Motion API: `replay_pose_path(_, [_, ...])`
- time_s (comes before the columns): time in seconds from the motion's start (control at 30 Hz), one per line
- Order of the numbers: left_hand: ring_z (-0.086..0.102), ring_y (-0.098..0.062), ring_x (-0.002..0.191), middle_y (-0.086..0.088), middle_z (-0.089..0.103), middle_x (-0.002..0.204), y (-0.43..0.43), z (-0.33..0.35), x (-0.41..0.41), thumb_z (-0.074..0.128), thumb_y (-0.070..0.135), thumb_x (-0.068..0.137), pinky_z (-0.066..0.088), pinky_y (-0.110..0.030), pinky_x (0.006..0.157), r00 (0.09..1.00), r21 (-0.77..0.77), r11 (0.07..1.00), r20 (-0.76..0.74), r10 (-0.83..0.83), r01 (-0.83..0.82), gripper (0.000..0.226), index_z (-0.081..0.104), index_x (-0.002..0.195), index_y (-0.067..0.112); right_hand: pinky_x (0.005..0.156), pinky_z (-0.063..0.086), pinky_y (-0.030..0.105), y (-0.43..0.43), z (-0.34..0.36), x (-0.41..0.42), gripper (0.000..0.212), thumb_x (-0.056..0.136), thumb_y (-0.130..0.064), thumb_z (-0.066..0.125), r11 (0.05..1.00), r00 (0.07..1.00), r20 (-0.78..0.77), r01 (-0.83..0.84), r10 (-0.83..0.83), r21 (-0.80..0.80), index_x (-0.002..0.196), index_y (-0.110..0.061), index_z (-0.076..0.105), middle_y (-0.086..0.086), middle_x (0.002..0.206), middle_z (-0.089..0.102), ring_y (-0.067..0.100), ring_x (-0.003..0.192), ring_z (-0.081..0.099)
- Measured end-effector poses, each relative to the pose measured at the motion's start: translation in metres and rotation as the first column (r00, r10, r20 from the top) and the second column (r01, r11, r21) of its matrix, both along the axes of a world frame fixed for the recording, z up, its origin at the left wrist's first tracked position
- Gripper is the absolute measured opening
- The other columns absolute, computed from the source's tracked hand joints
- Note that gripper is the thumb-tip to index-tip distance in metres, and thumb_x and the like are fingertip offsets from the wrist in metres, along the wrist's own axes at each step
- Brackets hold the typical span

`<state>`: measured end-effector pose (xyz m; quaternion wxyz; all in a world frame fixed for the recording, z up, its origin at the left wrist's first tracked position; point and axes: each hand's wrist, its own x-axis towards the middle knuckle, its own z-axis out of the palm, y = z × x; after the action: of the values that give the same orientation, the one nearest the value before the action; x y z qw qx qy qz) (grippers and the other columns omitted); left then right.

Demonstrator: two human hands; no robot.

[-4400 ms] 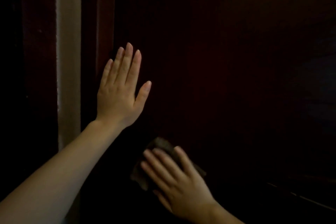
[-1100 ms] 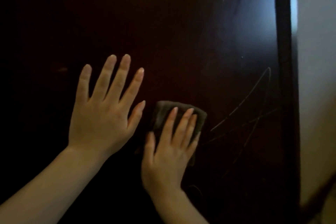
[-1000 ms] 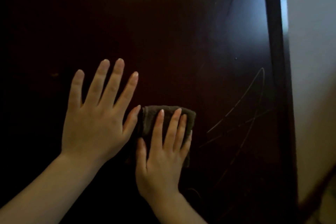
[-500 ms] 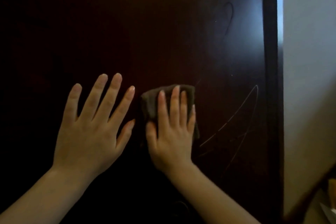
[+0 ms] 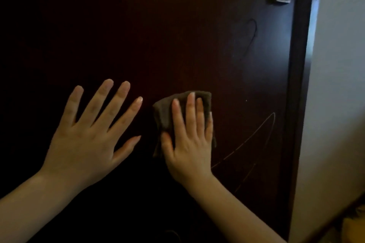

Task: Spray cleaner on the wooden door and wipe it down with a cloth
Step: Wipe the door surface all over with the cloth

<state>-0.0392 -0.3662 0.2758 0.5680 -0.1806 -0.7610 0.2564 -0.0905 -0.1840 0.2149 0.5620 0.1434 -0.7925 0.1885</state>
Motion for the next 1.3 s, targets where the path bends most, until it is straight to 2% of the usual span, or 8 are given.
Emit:
replay_pose_path(0.13, [0.018, -0.034, 0.141, -0.014, 0.022, 0.152, 0.002, 0.003, -0.006, 0.040, 0.050, 0.084, 0.011, -0.057, 0.111, 0.999, 0.001, 0.999, -0.003, -0.035, 0.035, 0.071, 0.030, 0.144, 0.014, 0.115, -0.009, 0.038, 0.031, 0.048, -0.014, 0.067, 0.090, -0.050, 0.020, 0.957, 0.998, 0.061, 0.021, -0.004, -0.289, 0.146, -0.027, -0.007, -0.001, 0.153, -0.013, 0.010, 0.141, -0.015])
replay_pose_path(0.3, [0.015, -0.035, 0.142, -0.012, 0.017, 0.155, 0.006, 0.003, -0.014, 0.038, 0.049, 0.085, 0.015, -0.064, 0.108, 0.998, 0.023, 0.998, 0.033, -0.058, 0.058, 0.073, 0.020, 0.148, 0.018, 0.116, -0.010, 0.040, 0.036, 0.060, -0.018, 0.063, 0.087, -0.054, 0.009, 0.897, 0.992, 0.123, 0.059, -0.004, -0.438, 0.140, -0.030, -0.016, -0.008, 0.149, -0.024, 0.006, 0.138, -0.023])
replay_pose_path(0.5, [0.025, -0.034, 0.138, -0.015, 0.030, 0.150, 0.045, 0.036, -0.023, 0.033, 0.041, 0.090, 0.019, -0.056, 0.109, 0.989, -0.012, 0.989, 0.024, -0.145, 0.145, 0.060, 0.035, 0.142, 0.011, 0.112, -0.002, 0.044, 0.012, 0.036, -0.012, 0.061, 0.095, -0.053, 0.002, 0.942, 0.994, 0.095, 0.079, -0.051, -0.325, 0.148, -0.026, -0.013, 0.005, 0.157, -0.007, 0.019, 0.144, -0.009])
replay_pose_path(0.63, [0.028, -0.034, 0.136, -0.017, 0.036, 0.145, 0.084, 0.063, -0.031, 0.032, 0.040, 0.089, 0.016, -0.052, 0.111, 0.985, 0.010, 0.986, 0.055, -0.166, 0.165, 0.058, 0.044, 0.136, 0.008, 0.115, -0.011, 0.040, 0.051, 0.100, -0.021, 0.061, 0.088, -0.057, 0.004, 0.943, 0.992, 0.124, 0.050, -0.010, -0.330, 0.138, -0.033, -0.021, -0.002, 0.154, -0.023, 0.011, 0.140, -0.023])
replay_pose_path(0.83, [0.020, -0.038, 0.138, -0.021, 0.027, 0.149, 0.089, 0.055, -0.037, 0.032, 0.047, 0.087, 0.009, -0.057, 0.110, 0.990, 0.007, 0.991, 0.051, -0.132, 0.131, 0.064, 0.038, 0.140, 0.012, 0.116, -0.007, 0.040, 0.104, 0.164, -0.038, 0.059, 0.099, -0.045, 0.024, 0.931, 0.996, 0.091, 0.047, -0.016, -0.361, 0.149, -0.027, -0.002, 0.000, 0.158, -0.012, 0.014, 0.144, -0.012])
replay_pose_path(1.03, [0.015, -0.040, 0.140, -0.022, 0.021, 0.151, 0.088, 0.048, -0.037, 0.038, 0.052, 0.086, 0.007, -0.058, 0.111, 0.996, -0.024, 0.996, 0.038, -0.085, 0.085, 0.070, 0.032, 0.143, 0.013, 0.115, -0.006, 0.039, 0.097, 0.104, -0.039, 0.063, 0.092, -0.051, 0.015, 0.892, 0.995, 0.096, 0.077, -0.038, -0.446, 0.147, -0.029, -0.006, -0.001, 0.158, -0.010, 0.012, 0.143, -0.012])
replay_pose_path(1.2, [0.013, -0.040, 0.140, -0.021, 0.019, 0.152, 0.090, 0.031, -0.034, 0.040, 0.047, 0.088, 0.007, -0.057, 0.111, 0.997, -0.030, 0.998, 0.051, -0.059, 0.060, 0.065, 0.032, 0.144, 0.014, 0.113, -0.015, 0.038, 0.059, 0.009, -0.012, 0.064, 0.086, -0.055, 0.007, 0.929, 0.973, 0.226, 0.044, 0.043, -0.366, 0.138, -0.029, -0.020, -0.005, 0.149, -0.028, 0.007, 0.137, -0.029])
replay_pose_path(1.3, [0.014, -0.041, 0.140, -0.020, 0.021, 0.152, 0.092, 0.009, -0.036, 0.041, 0.043, 0.088, 0.008, -0.058, 0.111, 0.994, -0.102, 0.991, 0.075, -0.077, 0.085, 0.060, 0.035, 0.143, 0.018, 0.113, -0.015, 0.040, 0.061, 0.012, -0.015, 0.064, 0.085, -0.056, 0.007, 0.926, 0.976, 0.215, 0.050, 0.035, -0.375, 0.138, -0.030, -0.019, -0.004, 0.149, -0.028, 0.009, 0.137, -0.028])
